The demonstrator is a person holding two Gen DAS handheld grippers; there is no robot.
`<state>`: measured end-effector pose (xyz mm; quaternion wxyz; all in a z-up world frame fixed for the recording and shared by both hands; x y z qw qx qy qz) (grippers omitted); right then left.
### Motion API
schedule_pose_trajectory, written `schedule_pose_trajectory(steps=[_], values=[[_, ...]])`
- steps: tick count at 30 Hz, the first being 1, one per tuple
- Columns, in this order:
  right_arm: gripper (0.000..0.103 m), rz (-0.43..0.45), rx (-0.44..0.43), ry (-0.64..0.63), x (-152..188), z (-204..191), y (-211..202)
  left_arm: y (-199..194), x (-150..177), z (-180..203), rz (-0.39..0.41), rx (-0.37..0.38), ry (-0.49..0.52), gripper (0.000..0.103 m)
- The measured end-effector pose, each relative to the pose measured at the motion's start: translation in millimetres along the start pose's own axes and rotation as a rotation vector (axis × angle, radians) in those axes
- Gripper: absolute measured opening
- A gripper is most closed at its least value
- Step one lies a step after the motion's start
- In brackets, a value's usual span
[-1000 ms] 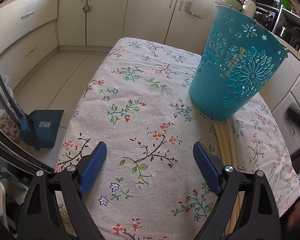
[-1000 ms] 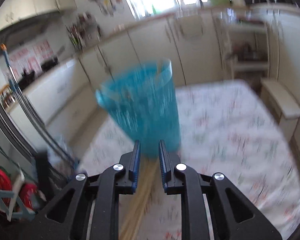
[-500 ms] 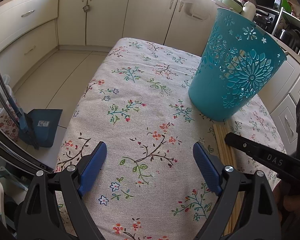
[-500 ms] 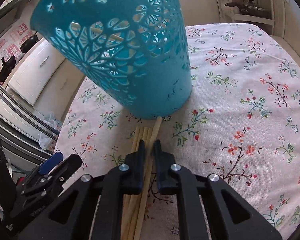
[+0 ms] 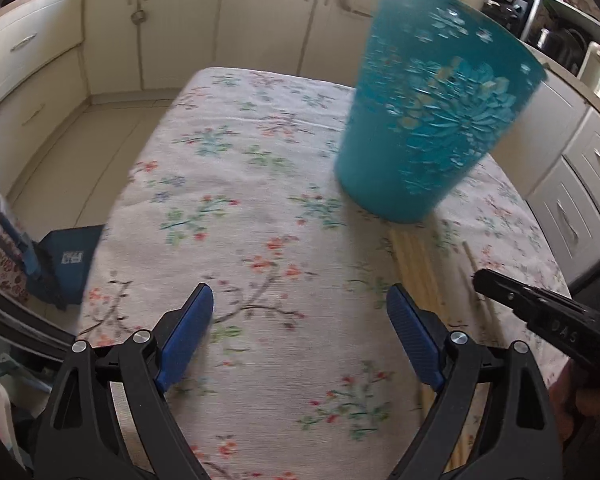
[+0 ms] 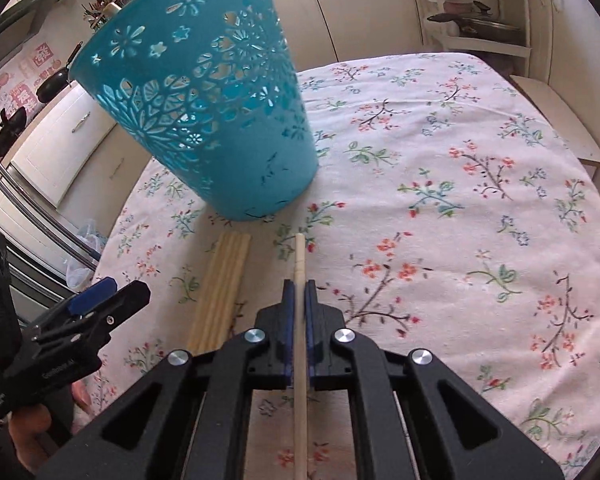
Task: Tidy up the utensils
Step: 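Return the right tool to the bundle and grasp another chopstick, then grasp a chopstick with the left tool and lift it toward the basket while right holds its stick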
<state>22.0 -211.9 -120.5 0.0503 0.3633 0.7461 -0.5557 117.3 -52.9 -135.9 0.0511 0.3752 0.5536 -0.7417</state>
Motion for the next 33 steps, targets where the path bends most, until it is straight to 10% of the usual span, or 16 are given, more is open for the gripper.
schedule_pose_trajectory(steps=[33], values=[[0.006, 0.023, -0.071, 0.023, 2.6, 14.5, -7.1, 30.3, -13.6, 35.2, -0.063, -0.111, 0.155, 0.073]])
Point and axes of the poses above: each gripper's, at about its wrist camera, not at the fingertips, and y roughly the way its jaws point, z to its right, x to its underside, the point moved 7 cm from there along y, roughly the way its jaws point, and after that the axes turned 8 degrees about y, right-handed, at the moved point
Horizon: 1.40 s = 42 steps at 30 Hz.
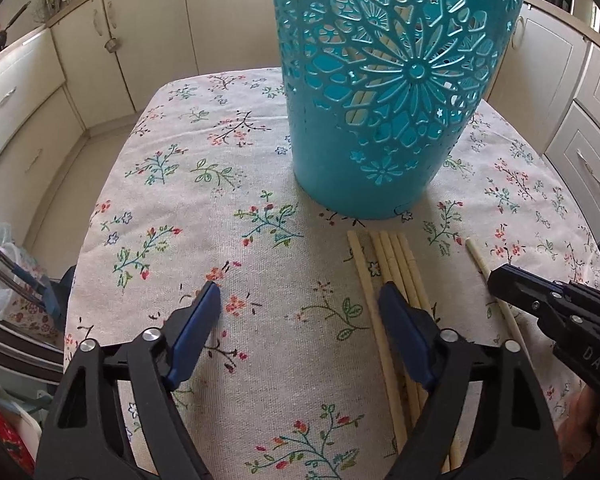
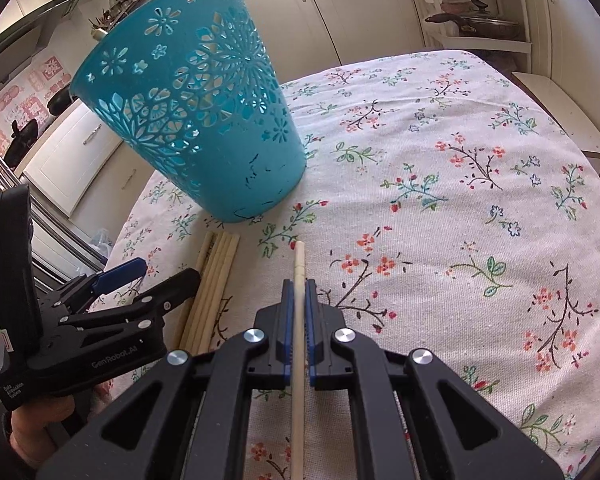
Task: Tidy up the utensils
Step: 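Grasp a chopstick with the left tool and lift it toward the basket while right holds its stick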
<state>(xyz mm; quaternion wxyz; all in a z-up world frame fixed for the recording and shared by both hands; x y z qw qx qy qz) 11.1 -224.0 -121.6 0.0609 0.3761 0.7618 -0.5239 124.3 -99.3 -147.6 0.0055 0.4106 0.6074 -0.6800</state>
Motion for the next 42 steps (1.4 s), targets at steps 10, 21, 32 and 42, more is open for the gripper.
schedule_pose_trajectory(steps=[10, 21, 32, 42], values=[[0.006, -0.004, 0.043, -0.075, 4.1, -7.0, -0.4, 1.3, -13.2, 12.5, 0.019, 0.1, 0.052, 0.021], [0.006, -0.022, 0.084, -0.153, 3.3, -13.9, 4.4, 4.3, -13.5, 13.1, -0.01, 0.154, 0.059, 0.008], [0.006, -0.015, 0.002, -0.09, 0.3, -6.2, 5.0, -12.3, -8.6, 14.1, -0.003, 0.196, 0.056, 0.004], [0.006, -0.022, -0.034, -0.057, -0.7, -1.7, 1.6, -78.0, -15.5, 10.0, 0.092, 0.319, 0.026, 0.004]])
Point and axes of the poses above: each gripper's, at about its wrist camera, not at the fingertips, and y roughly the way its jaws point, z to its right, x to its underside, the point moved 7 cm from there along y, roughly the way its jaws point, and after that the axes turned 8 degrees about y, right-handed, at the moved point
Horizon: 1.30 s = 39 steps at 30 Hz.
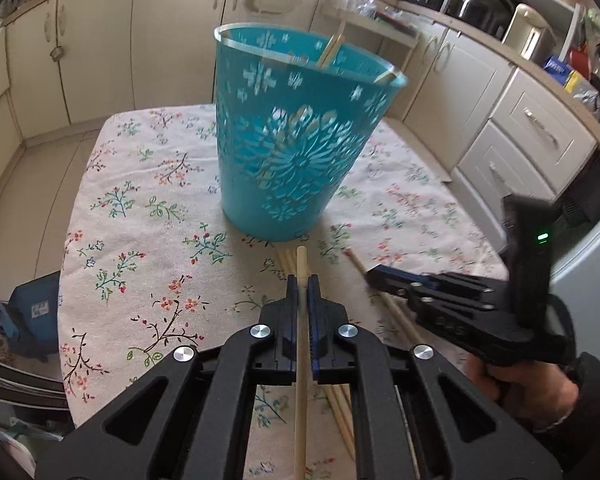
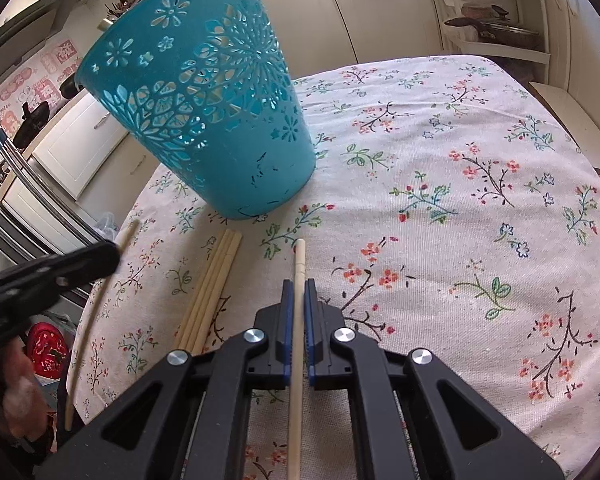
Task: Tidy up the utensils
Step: 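Grasp a chopstick with the left tool and lift it toward the basket while right holds its stick, then lower the left tool's chopstick into the teal basket and open it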
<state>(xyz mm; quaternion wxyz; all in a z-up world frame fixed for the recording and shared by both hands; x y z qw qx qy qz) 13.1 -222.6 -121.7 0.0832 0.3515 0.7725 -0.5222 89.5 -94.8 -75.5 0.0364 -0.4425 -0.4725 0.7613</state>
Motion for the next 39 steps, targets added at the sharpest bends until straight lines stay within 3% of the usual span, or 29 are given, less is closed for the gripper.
schedule_pose_trajectory(steps=[9, 18, 30, 39], values=[[0.006, 0.001, 0.002, -0.003, 0.2, 0.7, -1.4, -60.9, -26.3, 10.7, 0.13, 0.065, -0.029, 0.004], [0.006, 0.003, 0.005, -0.007, 1.2, -0.2, -1.9, -111.4, -73.8, 15.6, 0.294, 0.094, -0.059, 0.004], [0.006, 0.005, 0.004, -0.007, 2.0, -0.9, -2.2, -138.0, -149.1, 6.7, 0.478, 0.038, -0.085, 0.005], [0.006, 0.007, 0.006, -0.009, 2.1, -1.4, -2.2, -120.6, -208.8, -16.9, 0.614, -0.044, -0.116, 0.005]])
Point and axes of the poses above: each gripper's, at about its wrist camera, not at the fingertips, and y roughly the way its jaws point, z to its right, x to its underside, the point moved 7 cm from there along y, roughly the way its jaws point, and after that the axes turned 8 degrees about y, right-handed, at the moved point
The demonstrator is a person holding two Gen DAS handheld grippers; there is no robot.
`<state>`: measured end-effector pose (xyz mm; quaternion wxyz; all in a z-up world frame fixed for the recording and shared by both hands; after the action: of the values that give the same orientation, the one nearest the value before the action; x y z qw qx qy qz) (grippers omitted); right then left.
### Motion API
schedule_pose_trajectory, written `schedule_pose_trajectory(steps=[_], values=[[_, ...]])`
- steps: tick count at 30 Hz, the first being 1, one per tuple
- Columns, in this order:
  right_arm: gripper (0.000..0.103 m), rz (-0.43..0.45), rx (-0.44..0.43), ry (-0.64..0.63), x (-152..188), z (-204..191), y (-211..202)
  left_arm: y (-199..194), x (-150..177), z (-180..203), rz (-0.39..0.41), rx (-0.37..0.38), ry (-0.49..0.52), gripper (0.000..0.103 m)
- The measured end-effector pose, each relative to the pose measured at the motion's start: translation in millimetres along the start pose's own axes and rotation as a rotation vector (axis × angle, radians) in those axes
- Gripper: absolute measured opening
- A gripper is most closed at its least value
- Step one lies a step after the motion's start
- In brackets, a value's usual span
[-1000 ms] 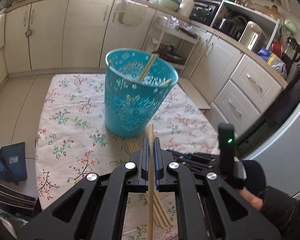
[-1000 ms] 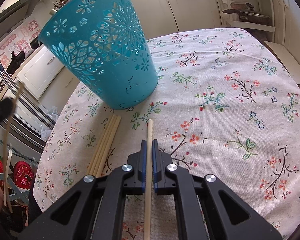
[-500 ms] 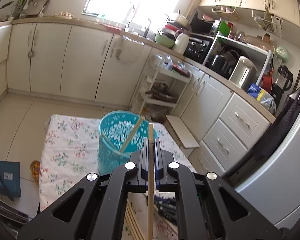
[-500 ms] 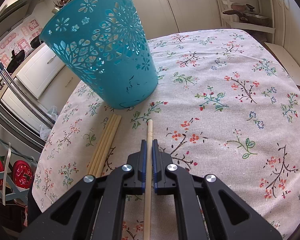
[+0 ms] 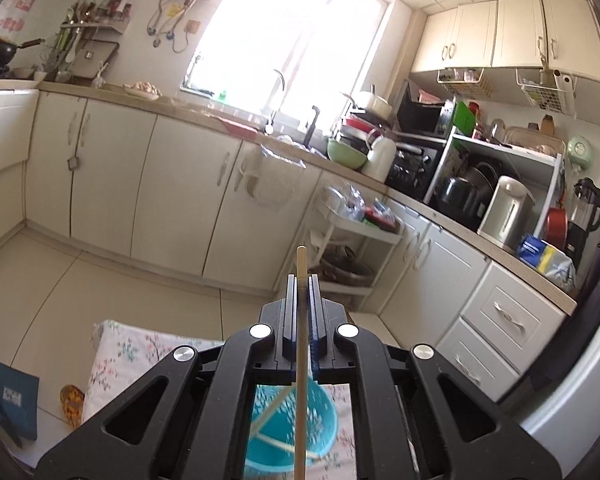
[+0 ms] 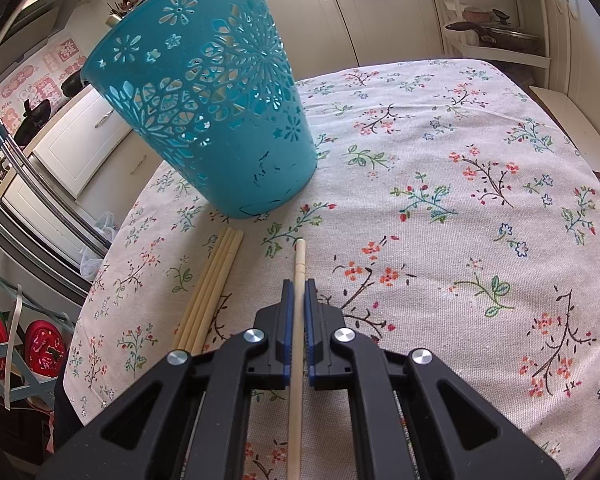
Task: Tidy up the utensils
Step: 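Lower the left tool's chopstick into the teal basket and open it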
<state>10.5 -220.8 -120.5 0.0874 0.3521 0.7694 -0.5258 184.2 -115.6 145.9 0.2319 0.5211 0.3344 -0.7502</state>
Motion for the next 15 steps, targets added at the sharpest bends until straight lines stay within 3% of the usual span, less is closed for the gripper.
schedule_pose_trajectory(steps=[8, 15], values=[[0.006, 0.0, -0.005, -0.005, -2.7, -2.2, 0.6, 43.8, -1.3, -13.4, 0.076, -0.078, 0.006, 0.005], [0.006, 0.0, -0.011, -0.005, 1.1, -3.4, 0.8, 67.2, 20.7, -29.8, 0.061, -0.127, -0.003, 0.005]])
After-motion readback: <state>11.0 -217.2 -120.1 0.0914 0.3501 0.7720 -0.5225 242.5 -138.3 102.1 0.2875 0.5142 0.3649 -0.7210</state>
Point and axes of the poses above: each gripper's, at about its wrist camera, not at the fingertips, and y roughly the way its jaws point, z to its right, x to its underside, the point moved 7 cm from there along y, roughly the way its jaws point, and after that the axes turned 8 degrees about y, right-handed, at the moved point
